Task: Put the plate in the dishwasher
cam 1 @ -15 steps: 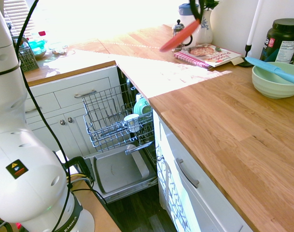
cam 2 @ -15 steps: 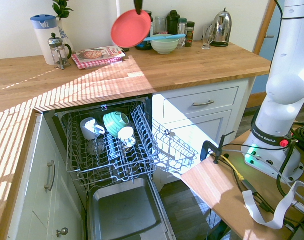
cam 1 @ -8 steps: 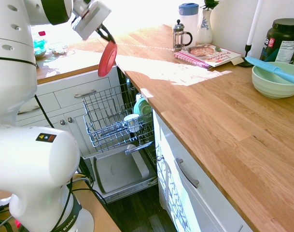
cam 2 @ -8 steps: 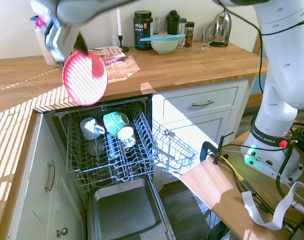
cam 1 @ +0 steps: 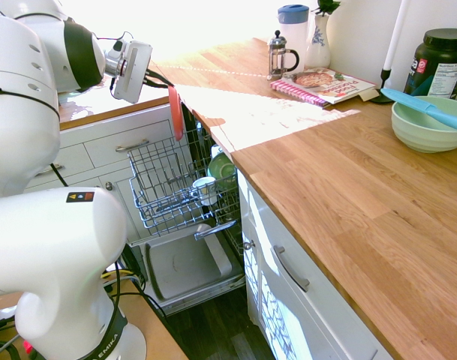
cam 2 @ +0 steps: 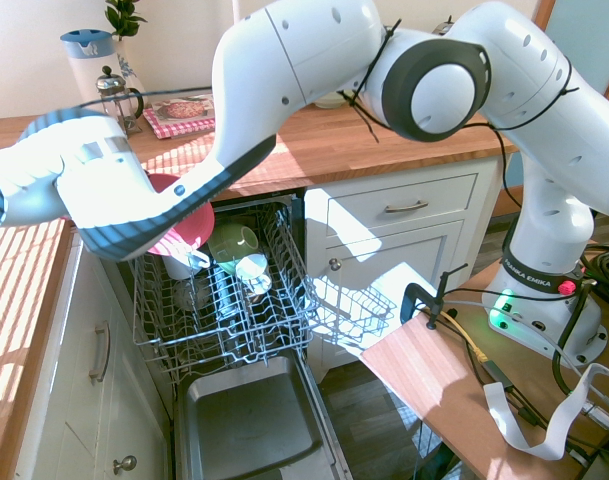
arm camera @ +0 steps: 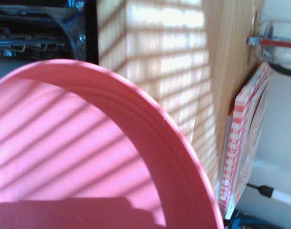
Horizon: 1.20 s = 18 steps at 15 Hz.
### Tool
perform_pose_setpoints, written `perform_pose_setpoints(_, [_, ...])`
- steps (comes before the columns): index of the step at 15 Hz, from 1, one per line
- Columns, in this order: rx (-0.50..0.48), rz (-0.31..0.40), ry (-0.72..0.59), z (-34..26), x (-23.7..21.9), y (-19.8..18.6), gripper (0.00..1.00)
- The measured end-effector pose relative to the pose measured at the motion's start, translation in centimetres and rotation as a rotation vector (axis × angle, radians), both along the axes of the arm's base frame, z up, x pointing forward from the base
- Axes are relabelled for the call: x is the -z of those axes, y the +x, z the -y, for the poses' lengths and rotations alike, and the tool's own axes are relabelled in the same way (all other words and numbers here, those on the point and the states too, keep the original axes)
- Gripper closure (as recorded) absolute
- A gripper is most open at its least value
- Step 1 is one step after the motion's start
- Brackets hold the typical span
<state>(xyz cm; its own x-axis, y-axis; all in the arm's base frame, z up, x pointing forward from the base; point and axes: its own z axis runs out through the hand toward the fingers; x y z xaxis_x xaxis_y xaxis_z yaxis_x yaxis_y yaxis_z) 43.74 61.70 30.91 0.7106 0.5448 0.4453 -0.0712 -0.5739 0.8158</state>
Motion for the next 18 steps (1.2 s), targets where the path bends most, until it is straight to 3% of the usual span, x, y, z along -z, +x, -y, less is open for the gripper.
perform_pose_setpoints(5, [-0.072,-0.084,-0.121,-2.2,7.1,-0.8,1.00])
perform_pose_setpoints(10, [-0.046,-0.264,-0.111,-1.7,12.3,-0.2,1.00])
perform_pose_setpoints(14, [-0.055,-0.403,-0.087,-1.7,13.8,-0.3,1.00])
perform_pose_setpoints(15, [-0.059,-0.441,-0.082,-1.6,14.6,-0.4,0.00])
perform_pose_setpoints(18, [-0.073,-0.538,-0.069,-1.2,16.1,0.1,0.00])
